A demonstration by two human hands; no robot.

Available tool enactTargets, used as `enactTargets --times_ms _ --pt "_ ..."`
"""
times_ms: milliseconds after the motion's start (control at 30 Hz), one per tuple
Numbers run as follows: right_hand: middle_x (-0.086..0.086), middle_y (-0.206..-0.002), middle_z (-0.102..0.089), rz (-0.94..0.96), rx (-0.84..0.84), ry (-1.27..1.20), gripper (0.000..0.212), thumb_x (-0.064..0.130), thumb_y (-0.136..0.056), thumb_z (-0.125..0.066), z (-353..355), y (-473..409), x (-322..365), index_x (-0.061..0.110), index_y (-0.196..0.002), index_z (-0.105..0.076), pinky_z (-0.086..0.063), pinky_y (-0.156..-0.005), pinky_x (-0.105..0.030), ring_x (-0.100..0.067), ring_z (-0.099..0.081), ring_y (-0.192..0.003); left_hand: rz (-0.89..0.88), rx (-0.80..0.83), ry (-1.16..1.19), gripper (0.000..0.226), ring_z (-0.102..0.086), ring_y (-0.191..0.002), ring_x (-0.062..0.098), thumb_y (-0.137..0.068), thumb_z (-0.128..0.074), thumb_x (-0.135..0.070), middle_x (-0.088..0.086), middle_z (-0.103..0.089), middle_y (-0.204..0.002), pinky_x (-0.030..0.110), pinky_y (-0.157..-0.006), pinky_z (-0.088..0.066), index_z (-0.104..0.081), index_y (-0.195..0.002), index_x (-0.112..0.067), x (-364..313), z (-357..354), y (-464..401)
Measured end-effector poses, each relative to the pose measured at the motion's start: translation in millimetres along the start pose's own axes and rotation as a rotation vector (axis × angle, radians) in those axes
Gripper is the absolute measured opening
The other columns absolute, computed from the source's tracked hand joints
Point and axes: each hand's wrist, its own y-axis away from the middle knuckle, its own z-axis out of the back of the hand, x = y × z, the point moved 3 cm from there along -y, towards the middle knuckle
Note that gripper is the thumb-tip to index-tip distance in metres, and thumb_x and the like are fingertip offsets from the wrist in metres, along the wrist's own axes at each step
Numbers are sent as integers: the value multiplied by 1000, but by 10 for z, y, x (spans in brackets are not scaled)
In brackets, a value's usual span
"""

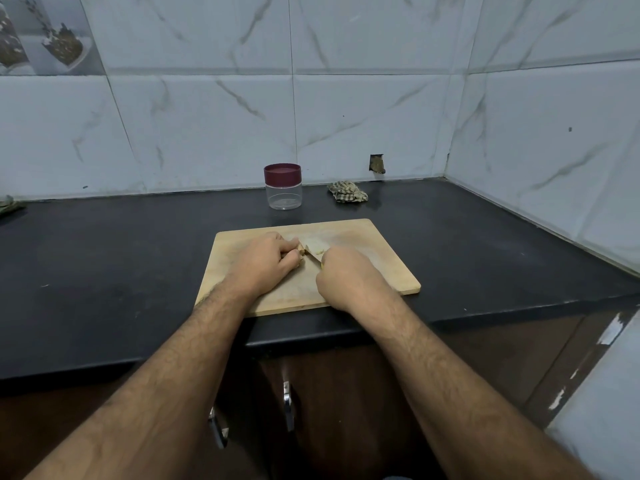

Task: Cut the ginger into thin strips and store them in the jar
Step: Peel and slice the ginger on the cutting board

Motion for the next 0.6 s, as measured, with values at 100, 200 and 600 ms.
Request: enactTargets --times_ms 100,200,600 --pt "-1 -75 -49 -35 21 -57 23 4 -91 -45 6 8 -64 17 -71 -43 -35 -55 -29 -23 -52 -77 18 1 -9 37 -56 -93 15 -97 -50 -35 -5 -57 -96 34 -81 -46 -65 -129 -26 -17 17 7" --pt "-4 -55 -56 -93 86 -176 19 6 -87 -41 27 4 -167 11 -72 -51 -36 -48 -25 -20 -52 -47 22 10 -28 36 -55 -91 15 -96 -50 -37 -6 -56 -94 33 -77 -45 -67 -126 -28 -4 15 9" --pt "-18 -88 -59 -85 204 -168 38 -8 -93 -37 117 -30 -212 -12 -125 -57 -38 -65 -30 -30 -53 -88 49 43 -1 33 -58 -89 21 -89 -50 -36 2 -61 -89 40 -83 -48 -73 -106 -19 -81 111 96"
